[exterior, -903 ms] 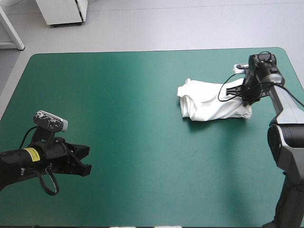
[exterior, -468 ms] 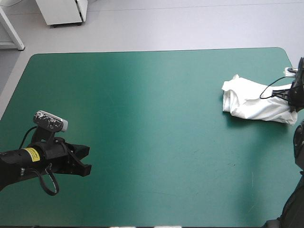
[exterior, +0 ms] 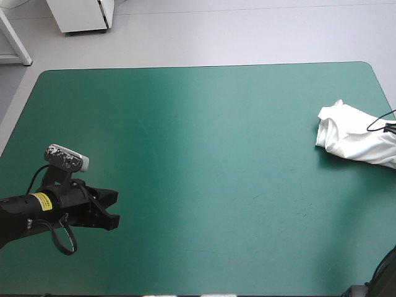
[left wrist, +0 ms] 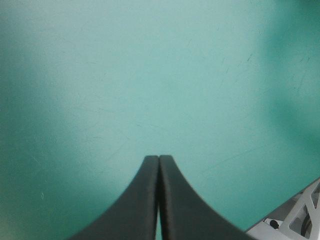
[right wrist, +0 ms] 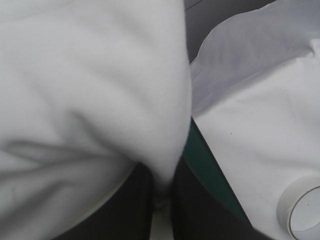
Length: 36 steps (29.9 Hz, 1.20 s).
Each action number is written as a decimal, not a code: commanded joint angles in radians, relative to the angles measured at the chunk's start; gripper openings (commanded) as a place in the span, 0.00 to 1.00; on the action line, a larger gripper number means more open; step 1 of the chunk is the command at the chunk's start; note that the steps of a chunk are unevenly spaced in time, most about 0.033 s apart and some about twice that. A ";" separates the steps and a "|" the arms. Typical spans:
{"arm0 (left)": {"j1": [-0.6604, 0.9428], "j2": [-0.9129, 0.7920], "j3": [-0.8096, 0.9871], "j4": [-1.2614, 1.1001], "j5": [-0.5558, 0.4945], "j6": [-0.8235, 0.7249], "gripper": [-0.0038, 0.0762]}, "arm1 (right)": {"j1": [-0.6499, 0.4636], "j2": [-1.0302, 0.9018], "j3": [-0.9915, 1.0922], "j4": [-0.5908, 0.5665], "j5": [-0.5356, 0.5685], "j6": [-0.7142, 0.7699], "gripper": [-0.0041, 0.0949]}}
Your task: Fold the cloth
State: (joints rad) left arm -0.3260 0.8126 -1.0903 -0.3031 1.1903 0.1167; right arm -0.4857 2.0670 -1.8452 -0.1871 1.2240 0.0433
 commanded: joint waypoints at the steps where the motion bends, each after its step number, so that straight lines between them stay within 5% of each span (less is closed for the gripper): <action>1: -0.002 0.001 -0.021 -0.022 -0.054 -0.004 0.04 | -0.008 -0.076 -0.019 0.001 -0.007 0.006 0.26; 5: -0.002 0.001 -0.021 -0.025 -0.054 -0.004 0.04 | -0.008 -0.082 -0.019 0.003 -0.007 0.007 0.61; 7: -0.002 0.001 -0.021 -0.025 -0.054 -0.004 0.04 | -0.008 -0.097 -0.019 0.001 -0.007 0.007 0.68; 16: -0.002 0.001 -0.021 -0.025 -0.054 -0.004 0.04 | -0.008 -0.274 -0.019 0.049 -0.007 -0.004 0.42; 29: -0.002 0.001 -0.021 -0.025 -0.050 -0.002 0.04 | -0.003 -0.703 -0.006 0.349 -0.007 -0.087 0.42; 36: -0.002 0.001 -0.021 -0.025 -0.047 0.035 0.04 | 0.174 -0.916 0.131 0.349 -0.007 -0.128 0.42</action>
State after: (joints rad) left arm -0.3260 0.8126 -1.0903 -0.3050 1.1903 0.1432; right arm -0.3810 1.2459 -1.7468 0.1486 1.2479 -0.0665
